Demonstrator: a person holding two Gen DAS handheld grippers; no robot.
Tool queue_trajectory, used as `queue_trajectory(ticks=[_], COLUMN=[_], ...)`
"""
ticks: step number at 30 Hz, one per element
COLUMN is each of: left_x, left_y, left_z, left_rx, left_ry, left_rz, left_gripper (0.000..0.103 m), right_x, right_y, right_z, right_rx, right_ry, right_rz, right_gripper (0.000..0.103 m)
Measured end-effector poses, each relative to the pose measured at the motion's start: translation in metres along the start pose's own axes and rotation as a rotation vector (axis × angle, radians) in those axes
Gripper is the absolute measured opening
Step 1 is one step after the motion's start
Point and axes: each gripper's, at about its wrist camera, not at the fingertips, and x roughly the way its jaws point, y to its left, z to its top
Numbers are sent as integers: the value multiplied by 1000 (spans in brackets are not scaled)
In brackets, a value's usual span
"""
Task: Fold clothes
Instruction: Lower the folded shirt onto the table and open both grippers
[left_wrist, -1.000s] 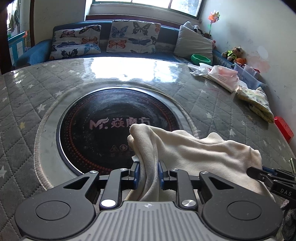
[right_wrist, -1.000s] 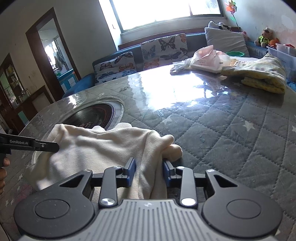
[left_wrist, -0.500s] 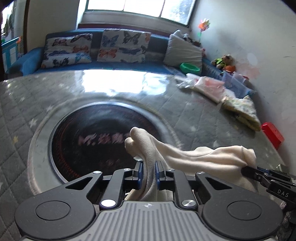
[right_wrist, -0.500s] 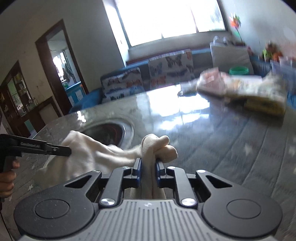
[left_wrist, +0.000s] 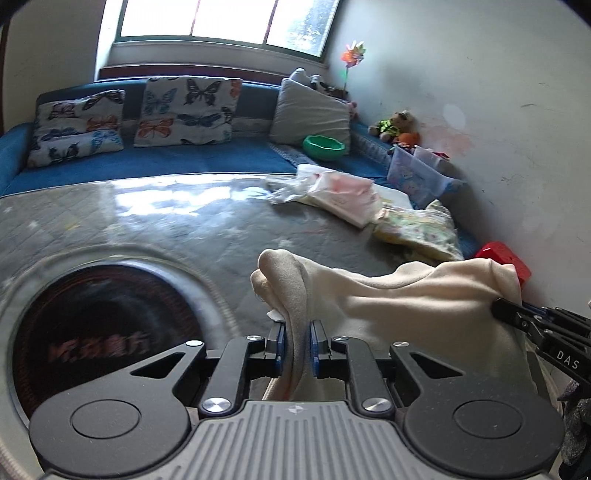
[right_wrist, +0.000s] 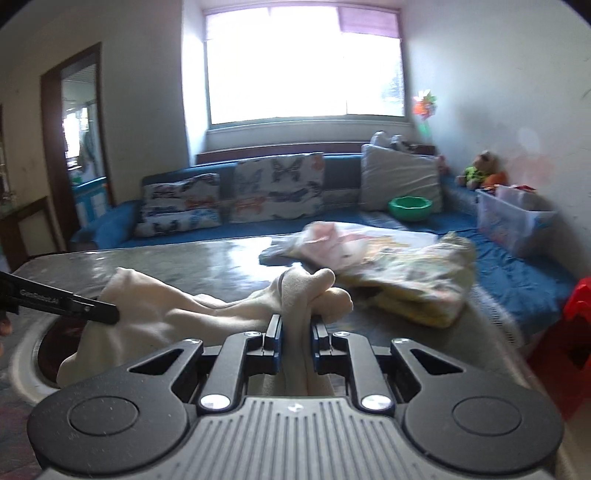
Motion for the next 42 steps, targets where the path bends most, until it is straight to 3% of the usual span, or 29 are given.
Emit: queue_trajectory(ticks=[7,9,14,16,21,24,29,32,36,42], left_x=[41,42,37,38,54,64,70,65,57,47], left_y=[-2,1,-7,-14,-24,-20,-17,-17,-19,-27], left_z=[-12,-14,-11,-10,-14,-19,-20,-20,-22,-29], left_rx=[14,15,46,59,86,84,82,82,79,109], left_ry=[66,73,48,47,82,113,128,122,119,103], left_rz=[79,98,91,66,66,82,91,97,90,96], left_gripper=[29,33,33,33,33,35,43,54,60,69], right_x=[25,29,43,54,93,114,131,125,107,70], right_y=[-30,-33,-25,-17,-2,3,6,6,9,19], right_z=[-25,-29,-27,-24,-21,-23,-27,-25,-25,-41], right_rx=[29,36,17,0,-9,-23,-44,-42,-46,-84], right_ry=[99,111,112,118,160,181,186,174,157,148], right_rz=[-103,-107,-71,-48,0,-2,-37,-46,-43,-17], right_gripper=[21,28,33,42,43,44,59,64,78,88])
